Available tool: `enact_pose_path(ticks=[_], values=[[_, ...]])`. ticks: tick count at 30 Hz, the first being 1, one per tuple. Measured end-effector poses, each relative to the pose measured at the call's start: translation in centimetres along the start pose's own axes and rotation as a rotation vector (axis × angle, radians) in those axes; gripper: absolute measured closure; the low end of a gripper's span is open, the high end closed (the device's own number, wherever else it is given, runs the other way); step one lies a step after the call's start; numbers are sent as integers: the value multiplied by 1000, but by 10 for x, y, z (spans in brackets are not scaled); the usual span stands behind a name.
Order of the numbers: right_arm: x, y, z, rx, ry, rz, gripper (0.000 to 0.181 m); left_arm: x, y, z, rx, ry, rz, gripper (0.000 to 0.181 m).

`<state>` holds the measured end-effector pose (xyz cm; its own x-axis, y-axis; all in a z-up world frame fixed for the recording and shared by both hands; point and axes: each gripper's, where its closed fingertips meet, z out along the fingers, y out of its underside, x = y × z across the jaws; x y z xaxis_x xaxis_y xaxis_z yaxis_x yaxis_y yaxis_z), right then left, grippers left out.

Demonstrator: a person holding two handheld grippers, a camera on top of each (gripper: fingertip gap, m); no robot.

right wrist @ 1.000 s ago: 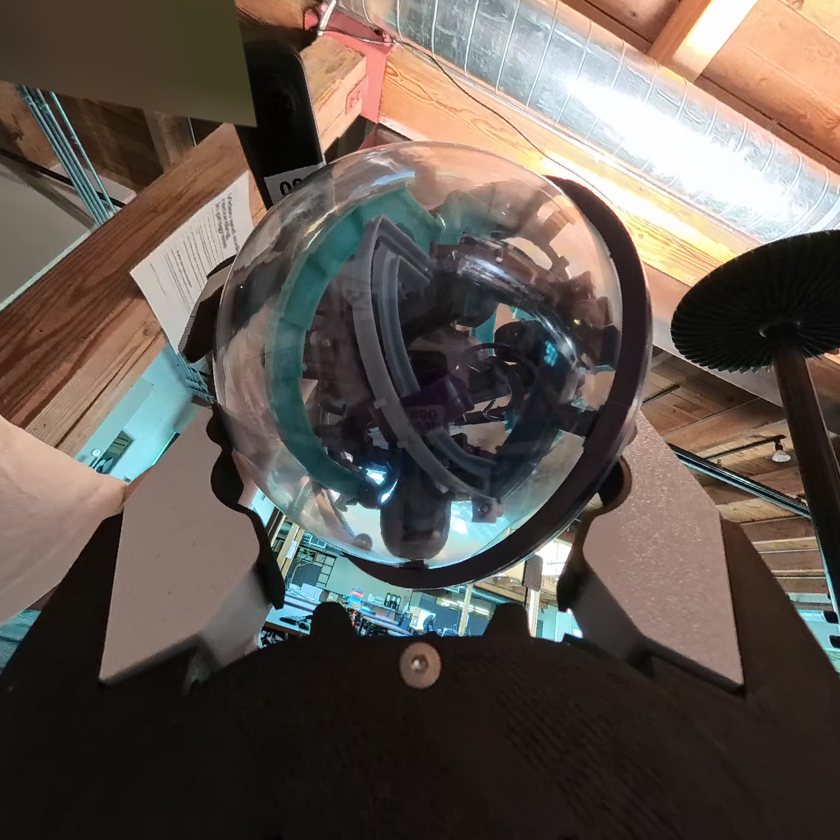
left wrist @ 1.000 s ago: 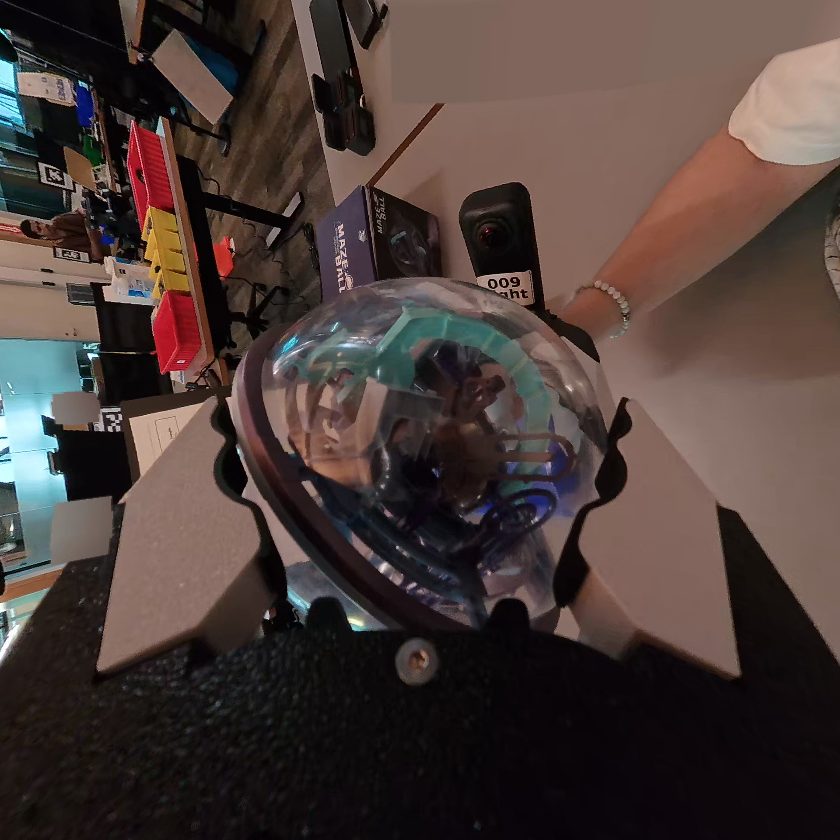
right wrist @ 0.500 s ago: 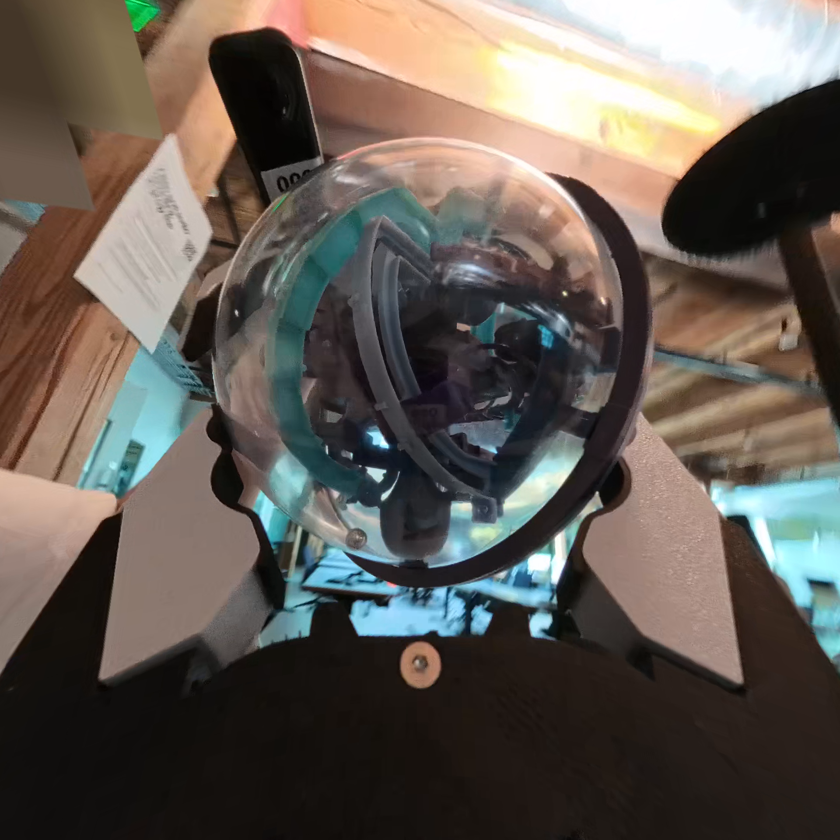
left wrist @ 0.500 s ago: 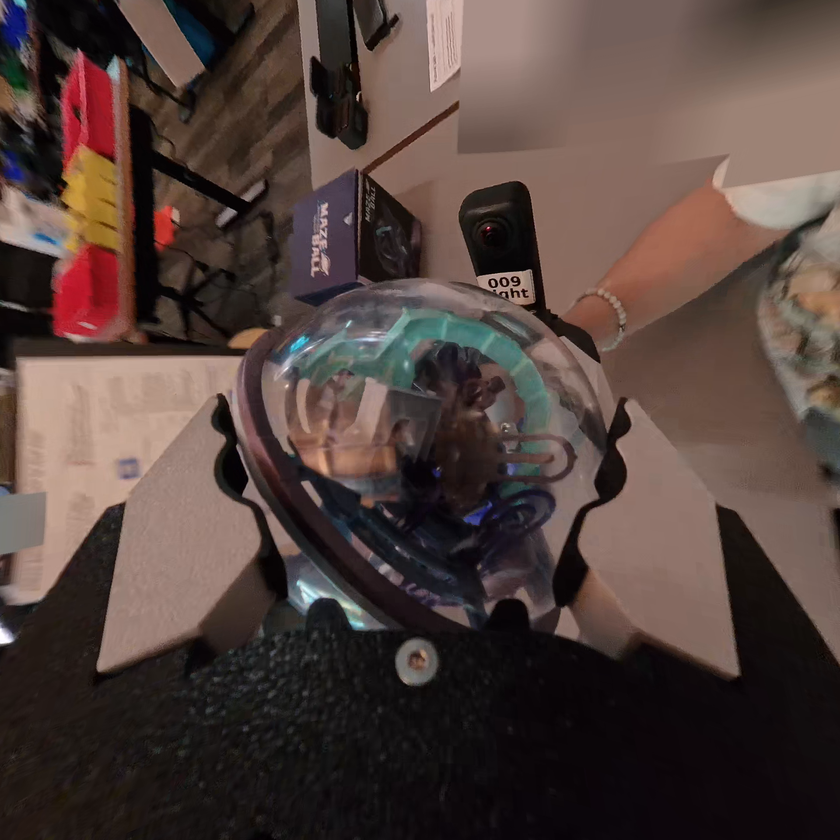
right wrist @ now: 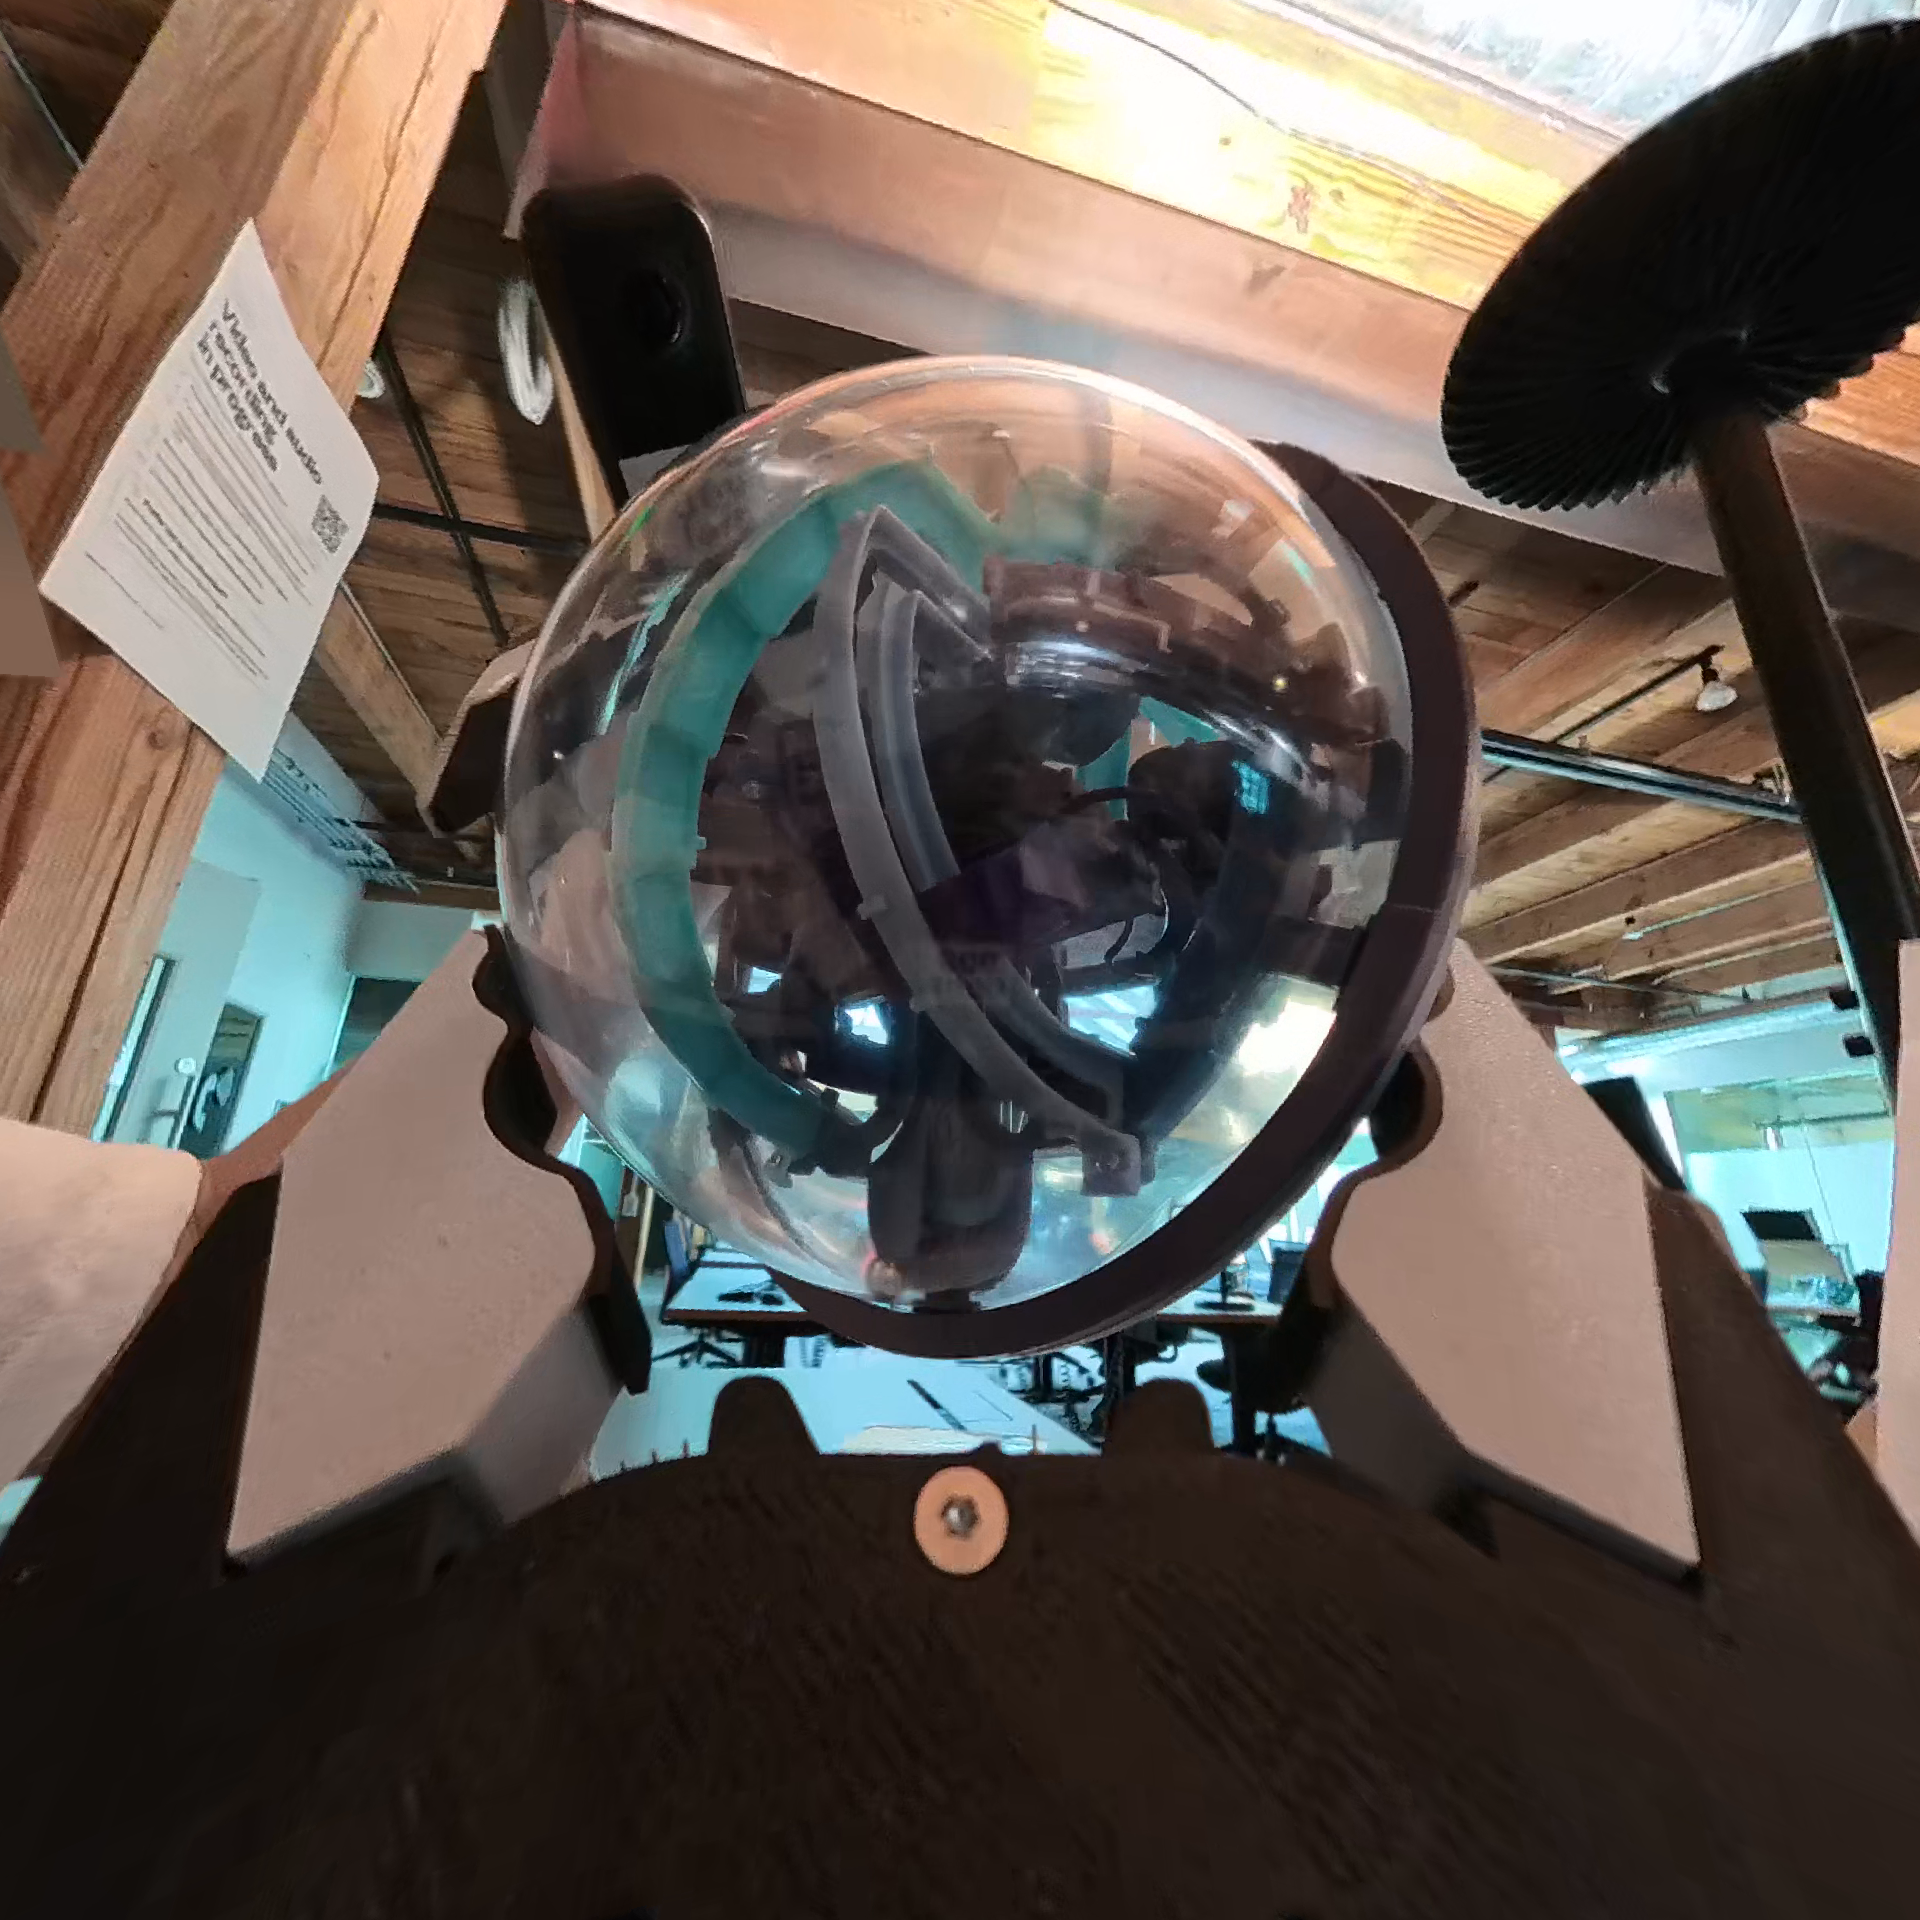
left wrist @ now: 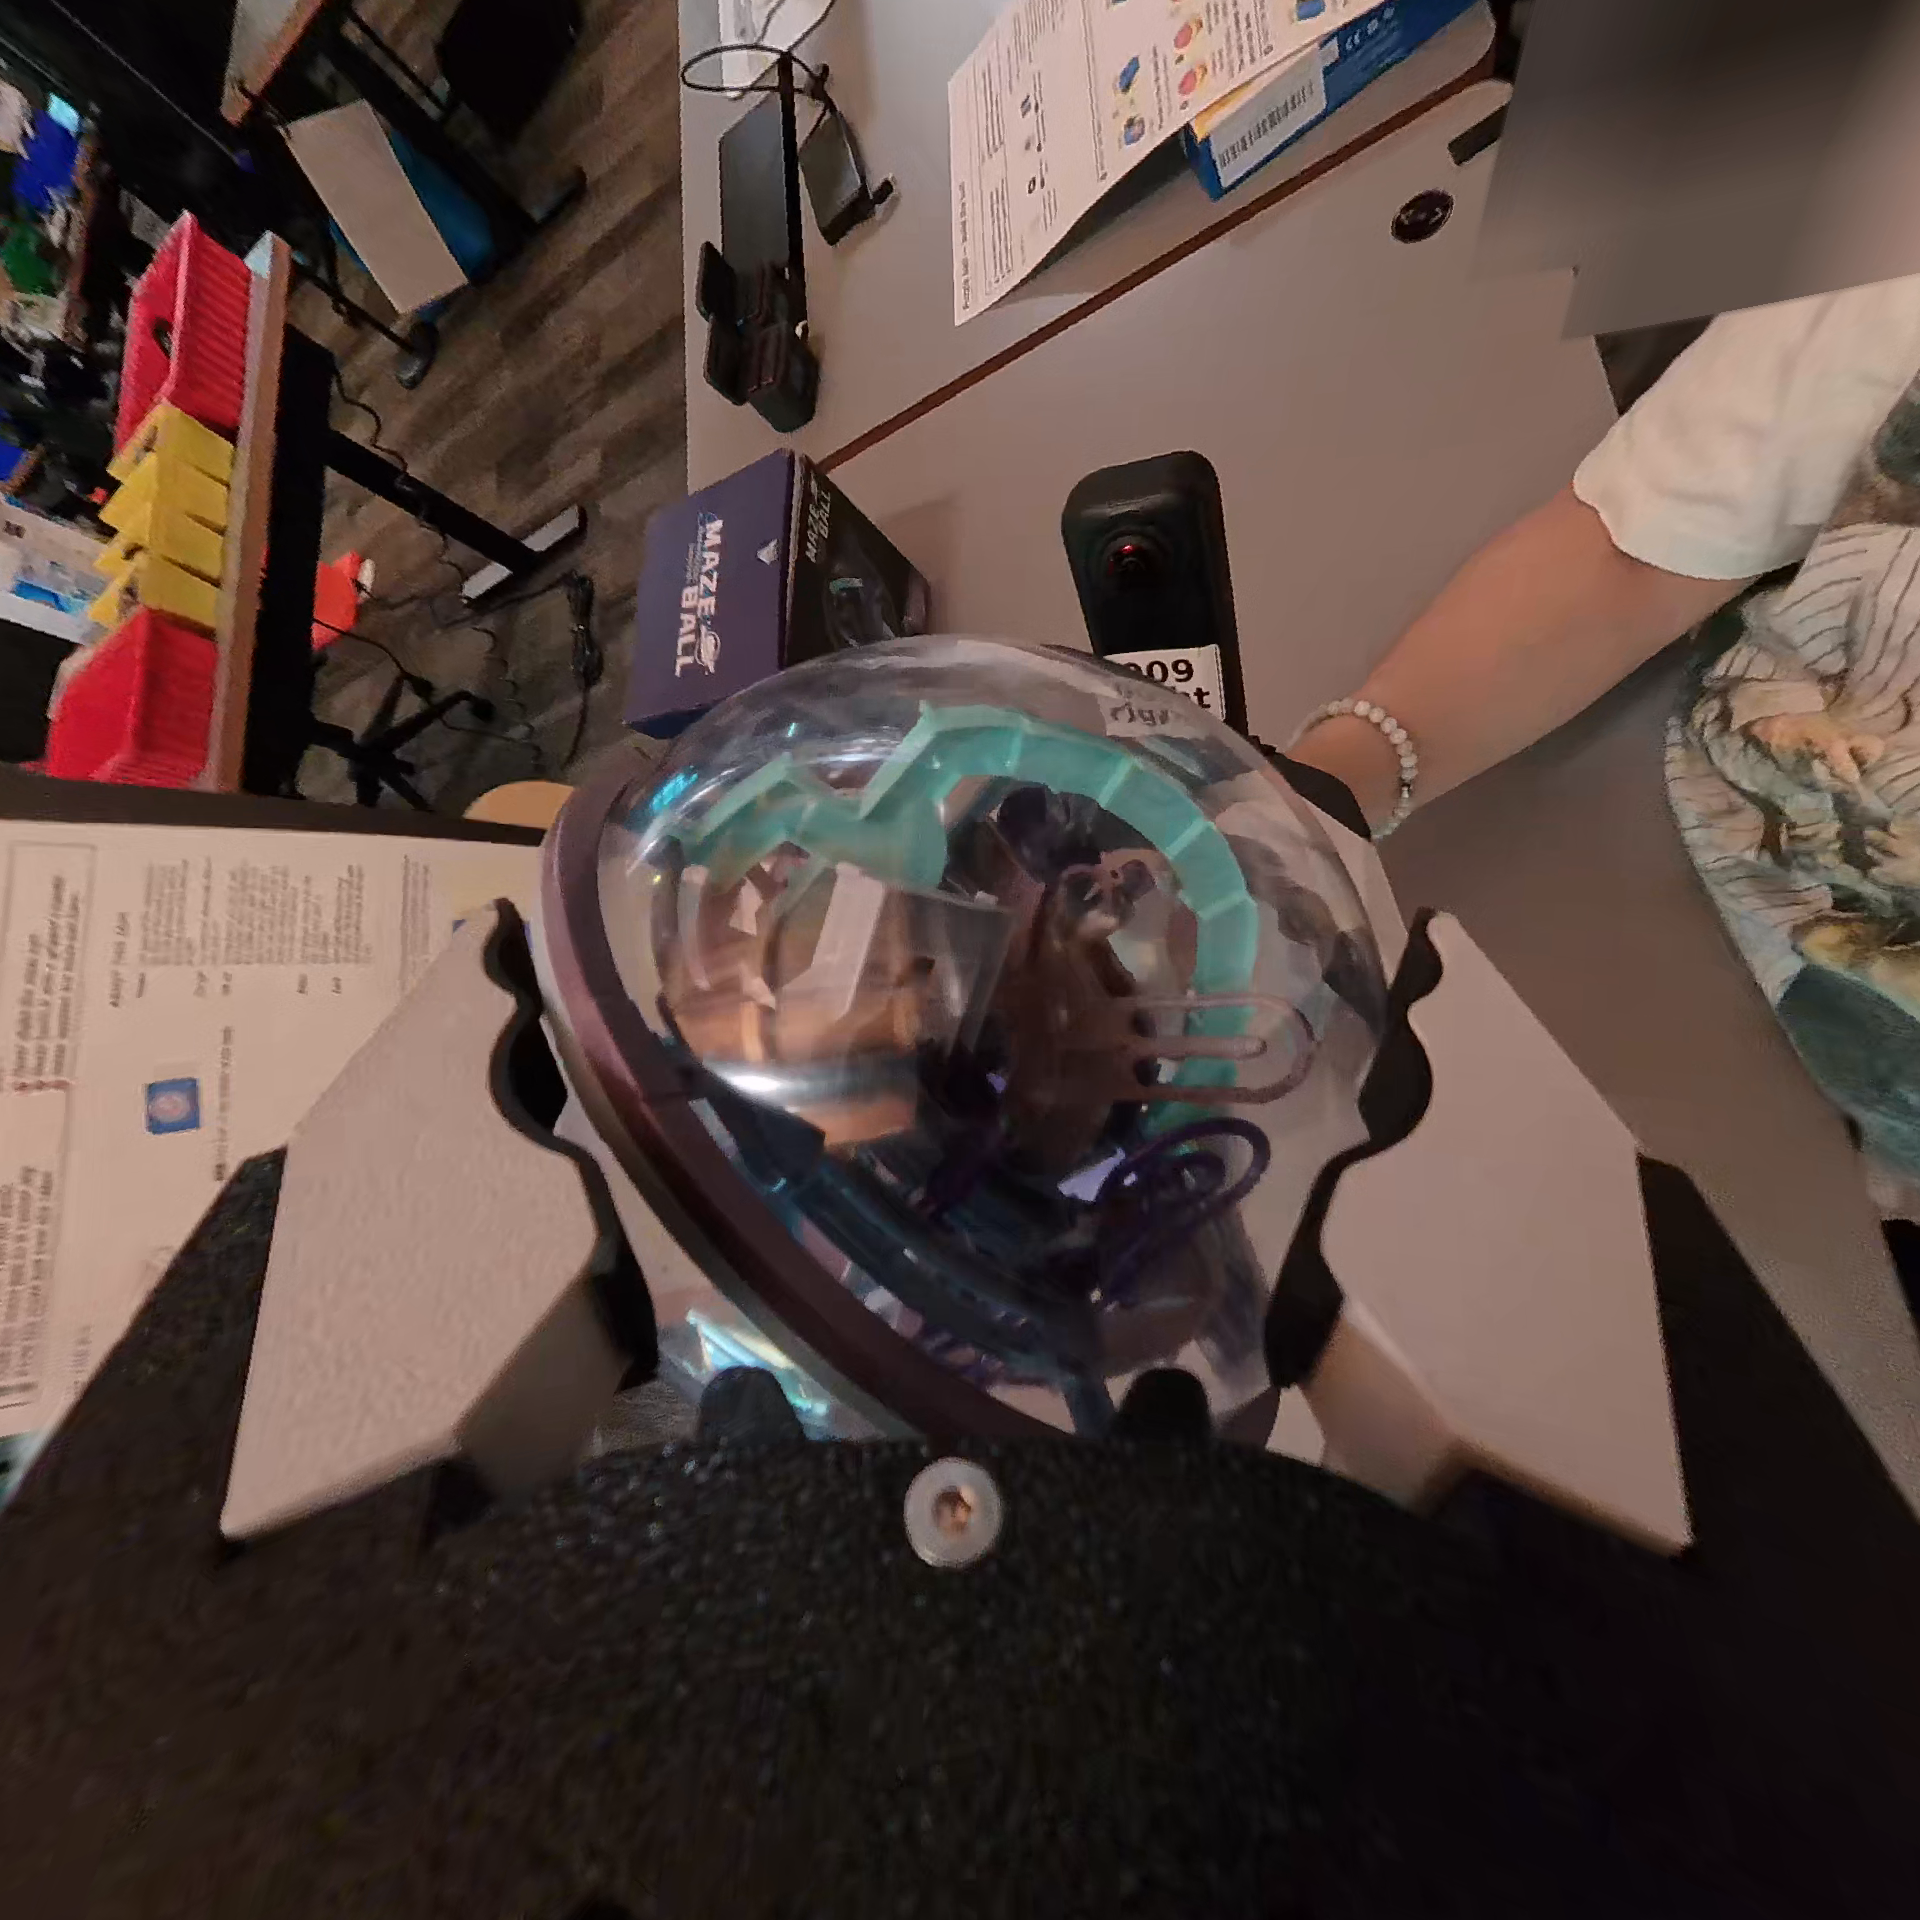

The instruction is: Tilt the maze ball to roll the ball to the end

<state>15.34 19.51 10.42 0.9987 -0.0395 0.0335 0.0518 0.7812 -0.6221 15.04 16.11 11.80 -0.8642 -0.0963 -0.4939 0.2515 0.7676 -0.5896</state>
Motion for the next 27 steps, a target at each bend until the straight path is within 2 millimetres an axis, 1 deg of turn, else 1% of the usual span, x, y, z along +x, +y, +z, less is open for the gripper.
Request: enact_pose_path(ticks=[5, 7, 10, 13, 15, 18, 21, 27], values=[[-14, -14, 2, 35, -66, -87, 23, 12, -18, -5, -44, -52, 114, 29], [-18, -17, 2, 42, -70, -88, 23, 15, -22, -6, -61, -53, 119, 29], [-20, -19, 0, 39, -21, -9, 24, 14, -23, -7, -35, -10, 20, 28], [-19, -18, -3, 7, 70, 44, 24, 13, -18, -7, 61, 54, -87, 28], [-18, -13, -8, -26, 122, 81, 24, 13, -12, -4, 118, 86, -160, 28], [-19, -1, -23, -61, 201, 151, 23, 21, 2, 6, 162, 143, -266, 28], [-23, 17, -43, -106, 287, 222, 23, 35, 19, 21, 192, 210, -368, 28], [-39, 56, -97, -295, 486, 343, 23, 76, 56, 58, 349, 348, -608, 28]])
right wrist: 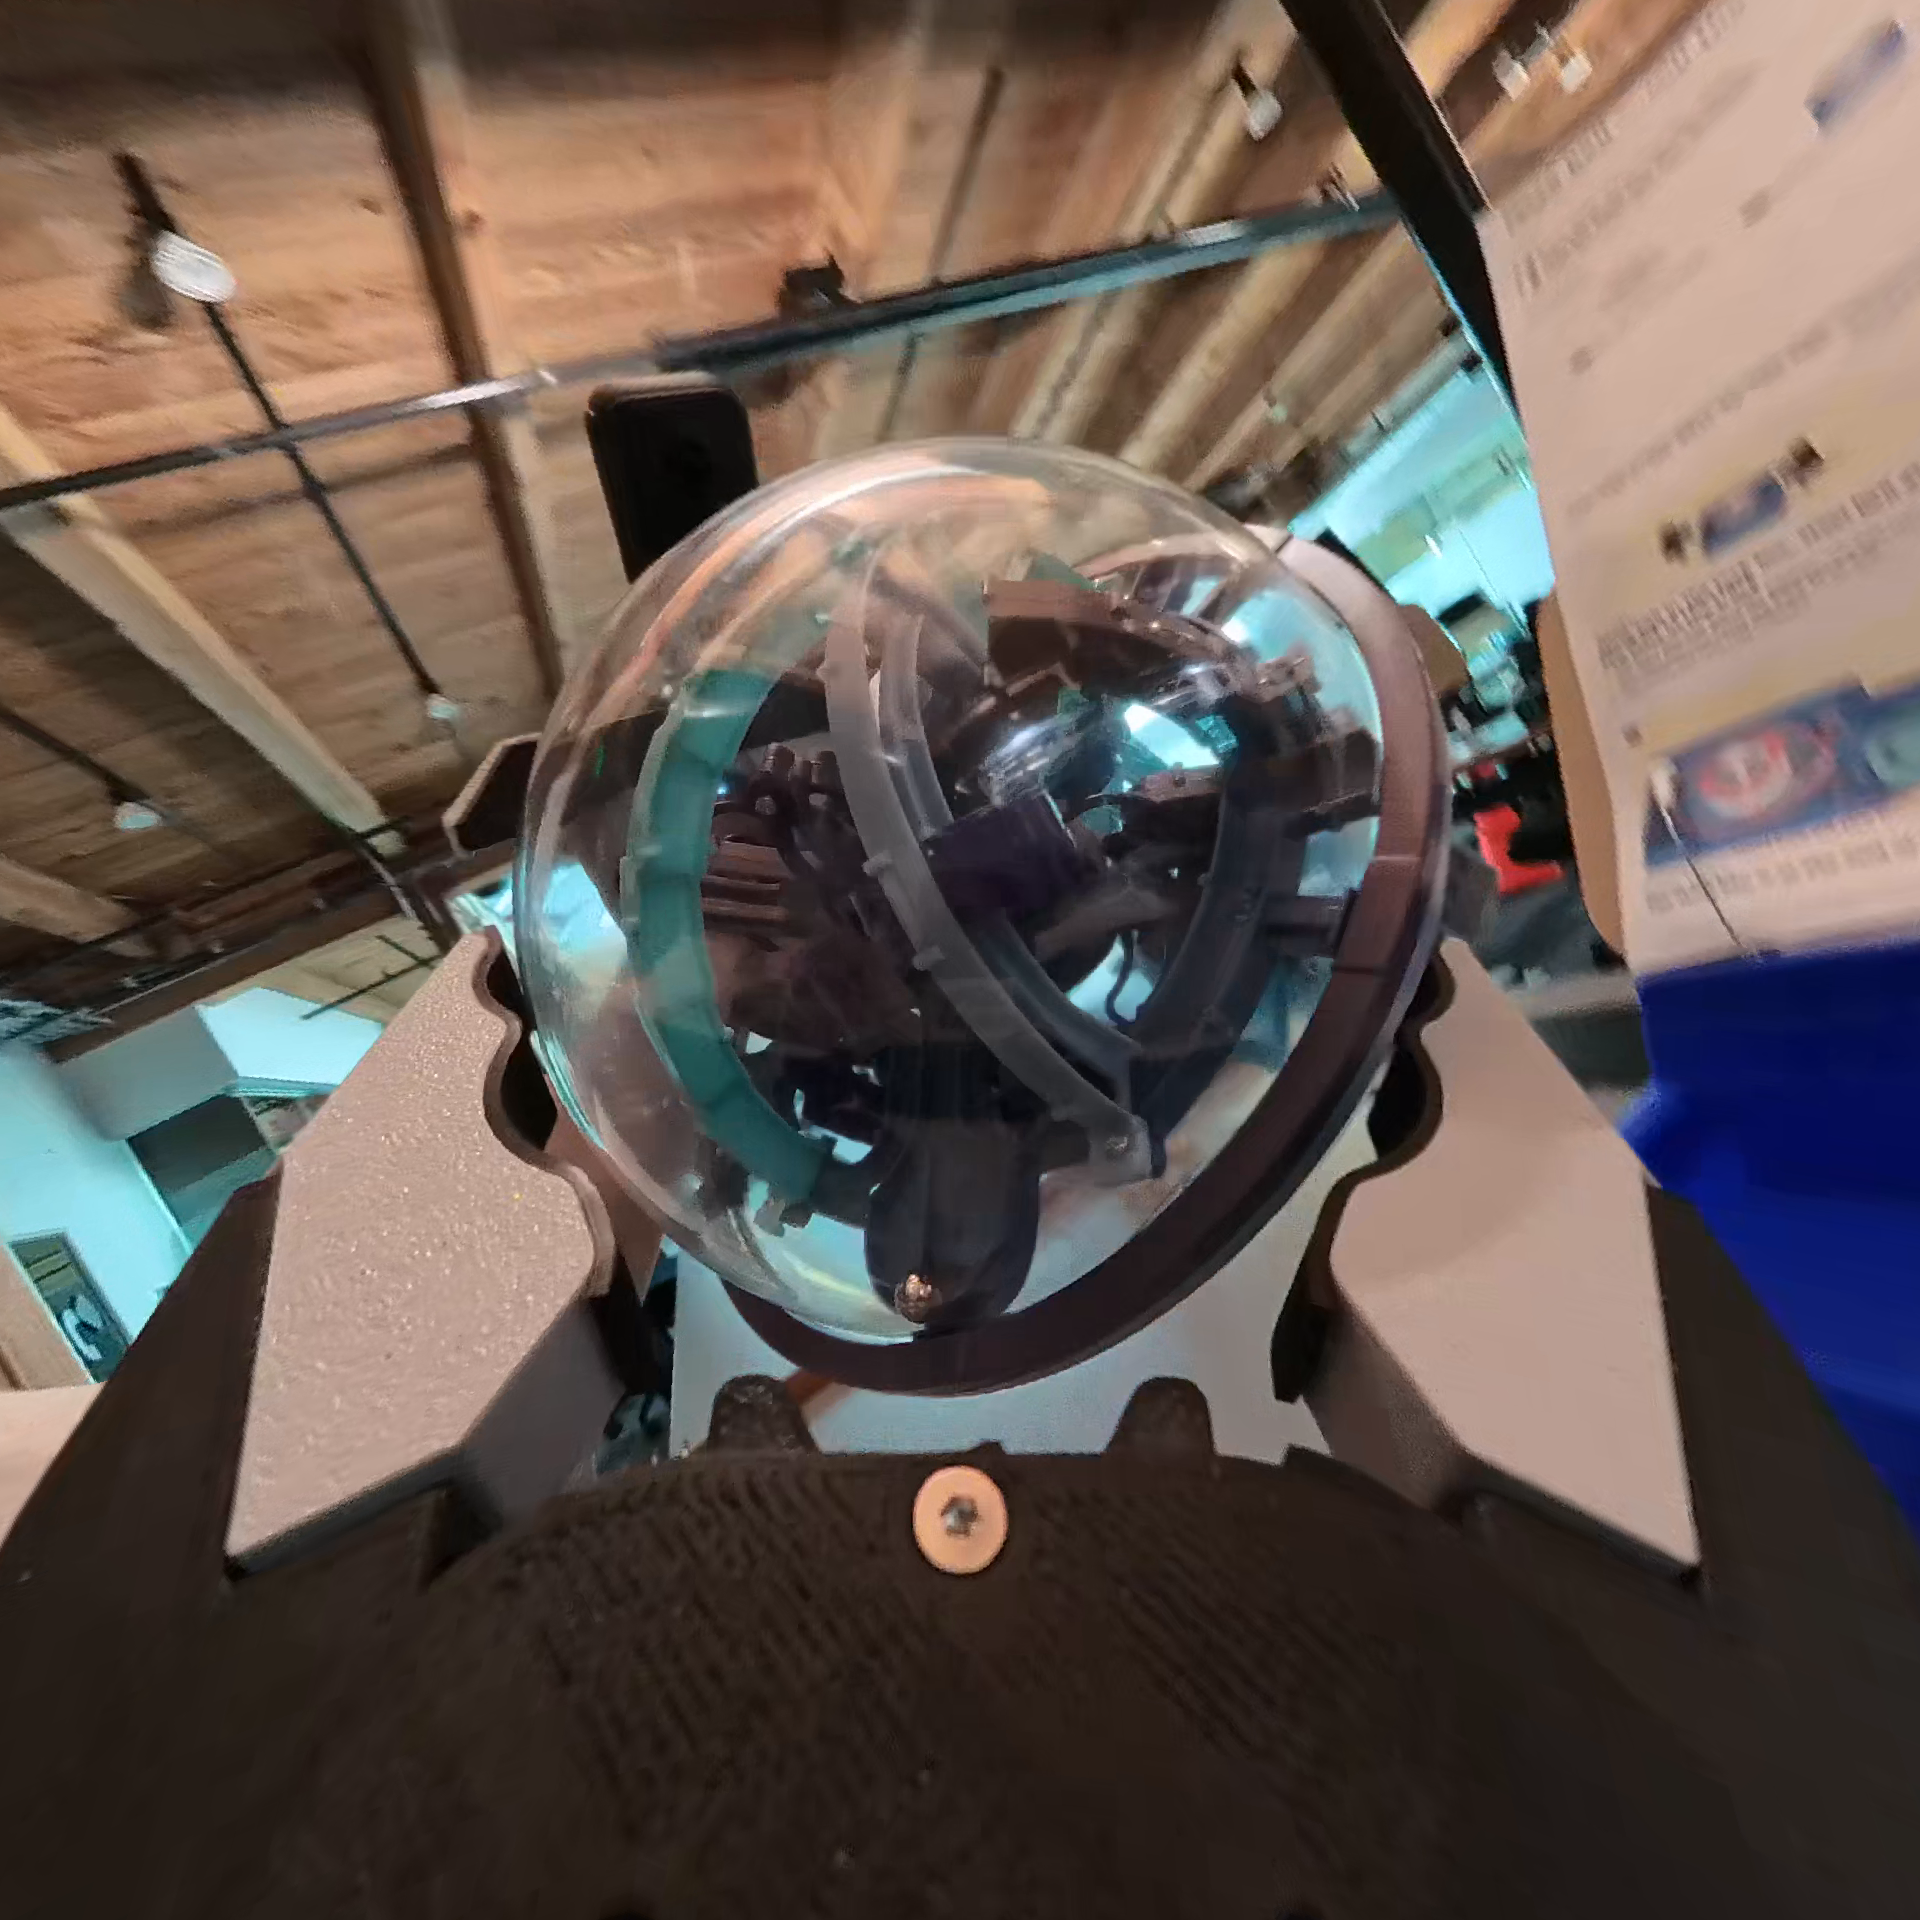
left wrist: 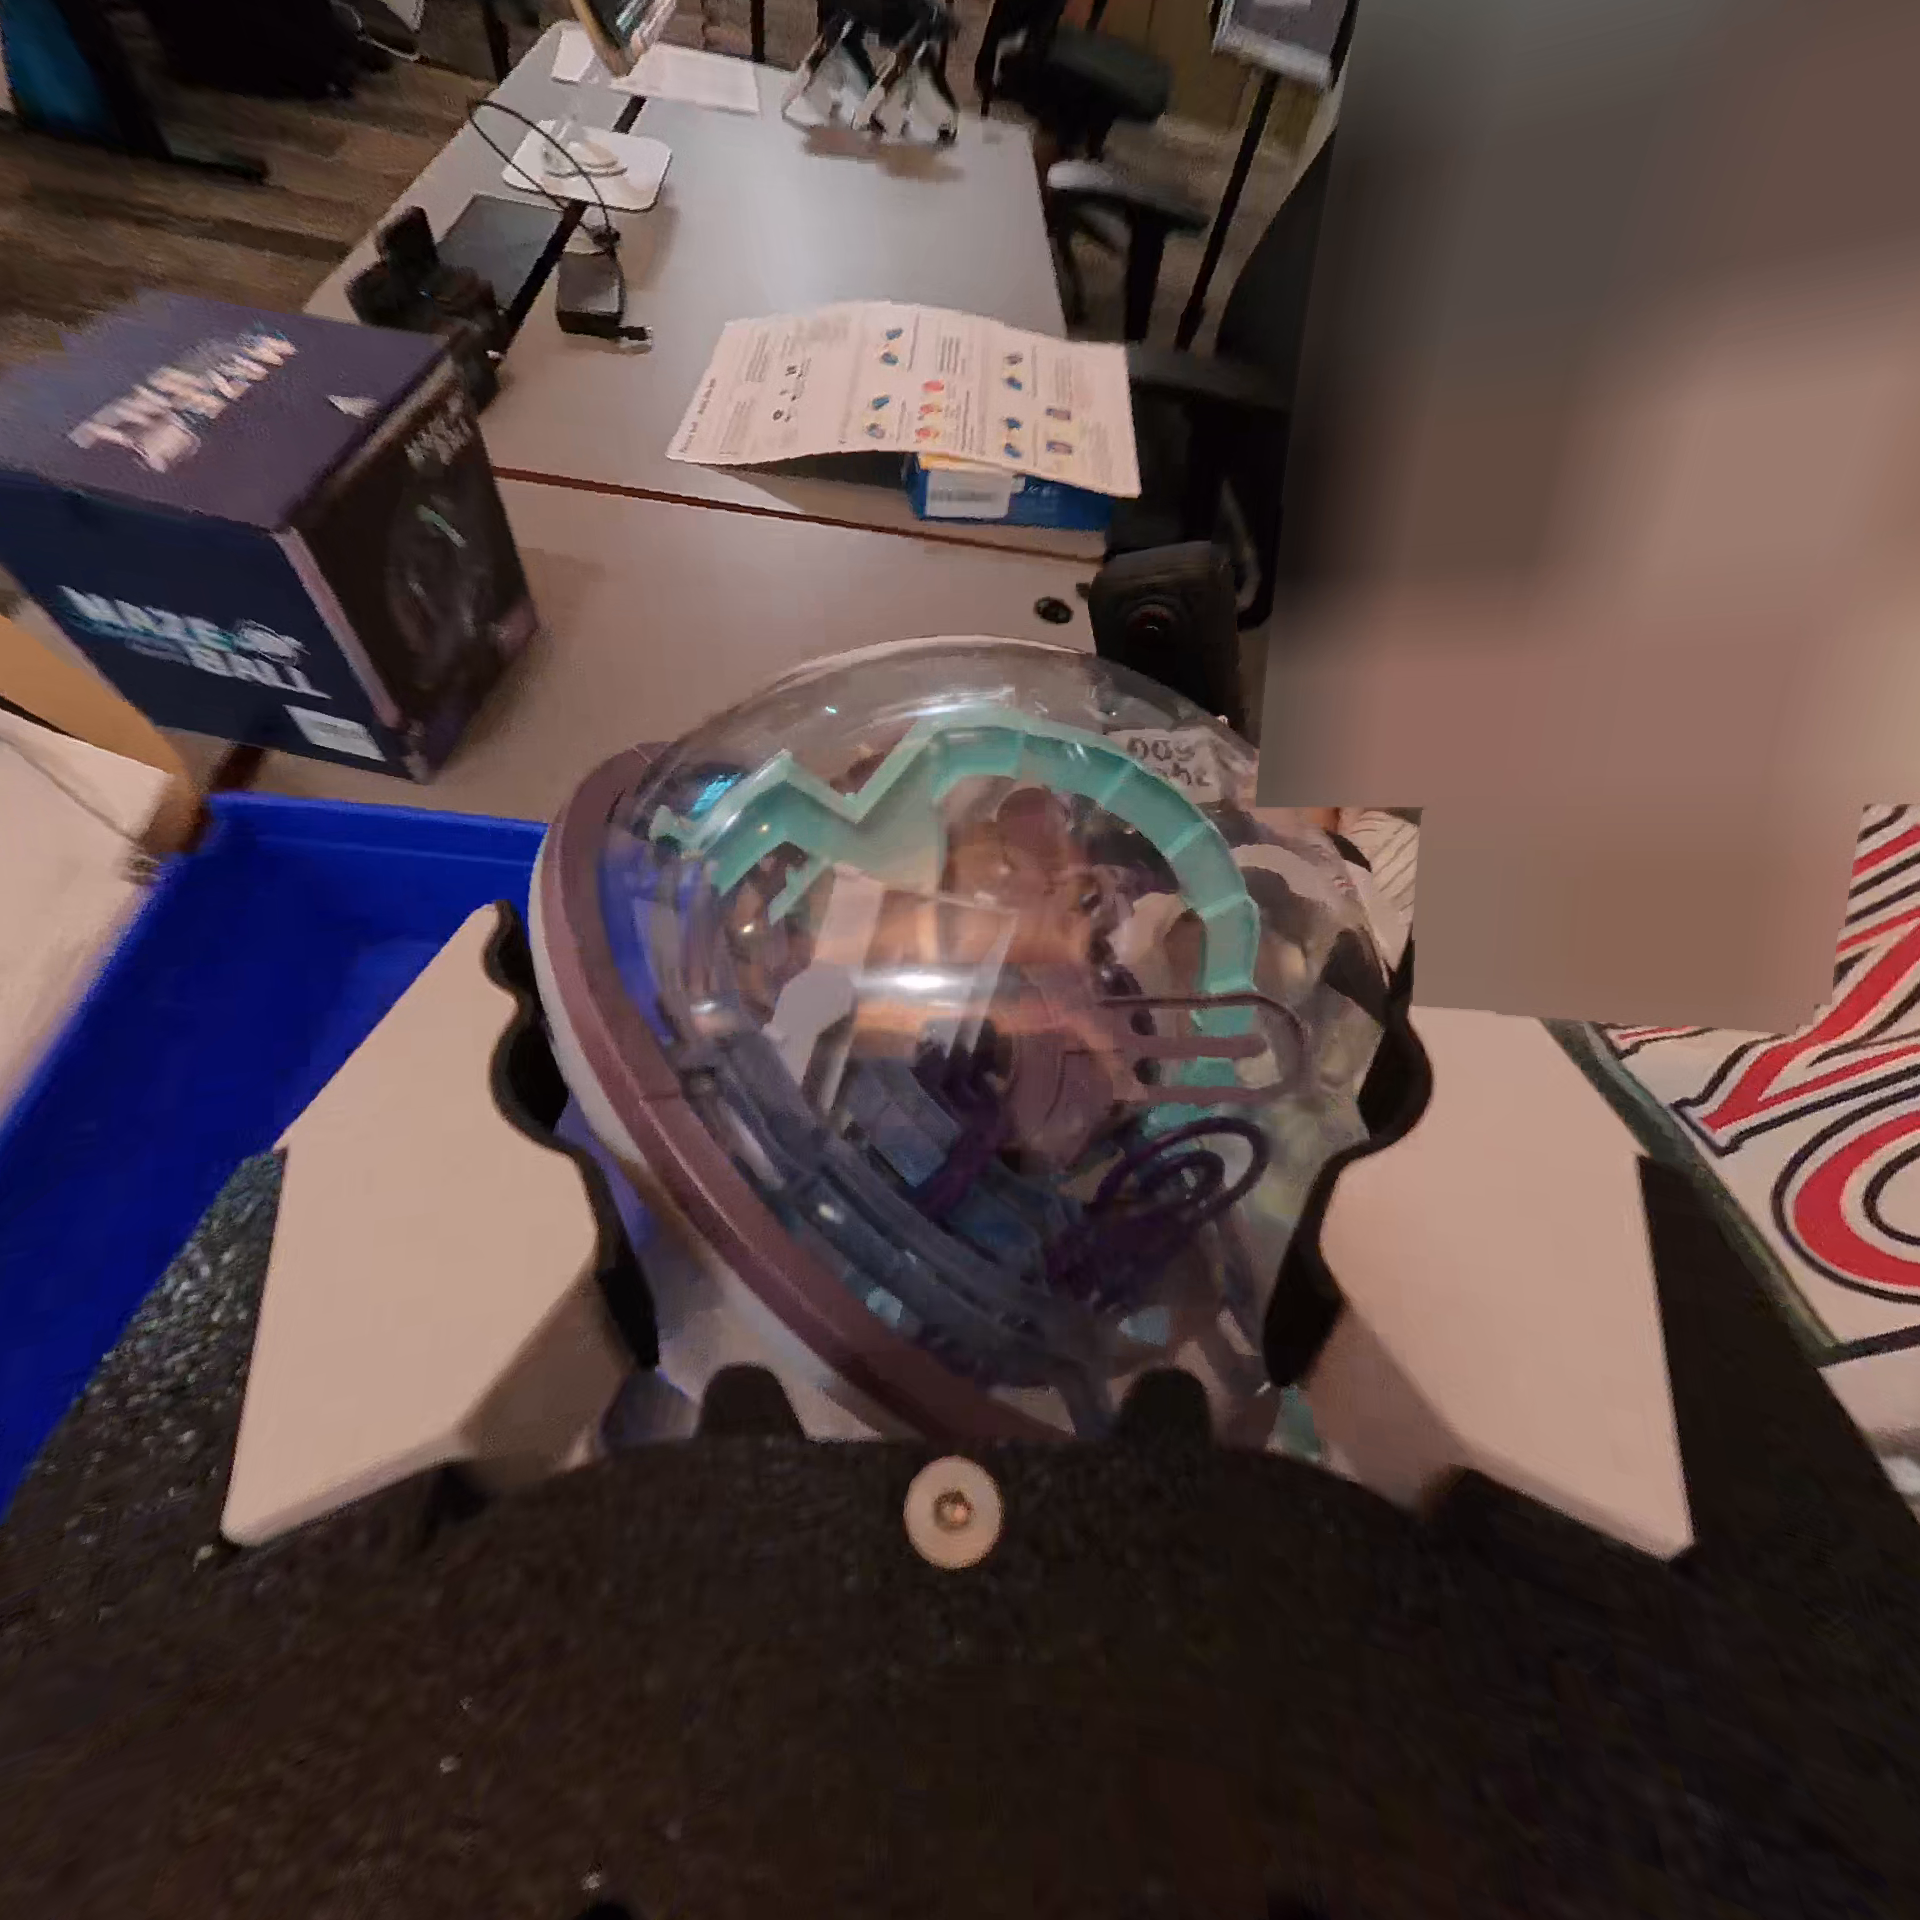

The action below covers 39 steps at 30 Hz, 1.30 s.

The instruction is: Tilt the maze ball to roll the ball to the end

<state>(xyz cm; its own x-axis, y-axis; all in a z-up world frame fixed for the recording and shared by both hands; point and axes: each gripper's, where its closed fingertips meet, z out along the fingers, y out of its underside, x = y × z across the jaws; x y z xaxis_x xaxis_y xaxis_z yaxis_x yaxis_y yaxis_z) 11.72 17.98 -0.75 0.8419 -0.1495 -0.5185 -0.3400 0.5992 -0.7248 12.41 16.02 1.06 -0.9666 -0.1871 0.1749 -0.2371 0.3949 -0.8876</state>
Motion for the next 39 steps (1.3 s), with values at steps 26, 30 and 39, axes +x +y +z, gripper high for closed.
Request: enact_pose_path(ticks=[26, 30, 39], values=[[9, 93, -56, -311, -30, -16, 23, 25, 89, 24, 186, -72, -5, 31], [-9, 55, -27, -117, -208, -150, 23, 30, 47, 3, 138, -193, 201, 32], [-37, -12, 8, 177, -408, -338, 23, 40, -23, -17, 14, -284, 526, 32]])
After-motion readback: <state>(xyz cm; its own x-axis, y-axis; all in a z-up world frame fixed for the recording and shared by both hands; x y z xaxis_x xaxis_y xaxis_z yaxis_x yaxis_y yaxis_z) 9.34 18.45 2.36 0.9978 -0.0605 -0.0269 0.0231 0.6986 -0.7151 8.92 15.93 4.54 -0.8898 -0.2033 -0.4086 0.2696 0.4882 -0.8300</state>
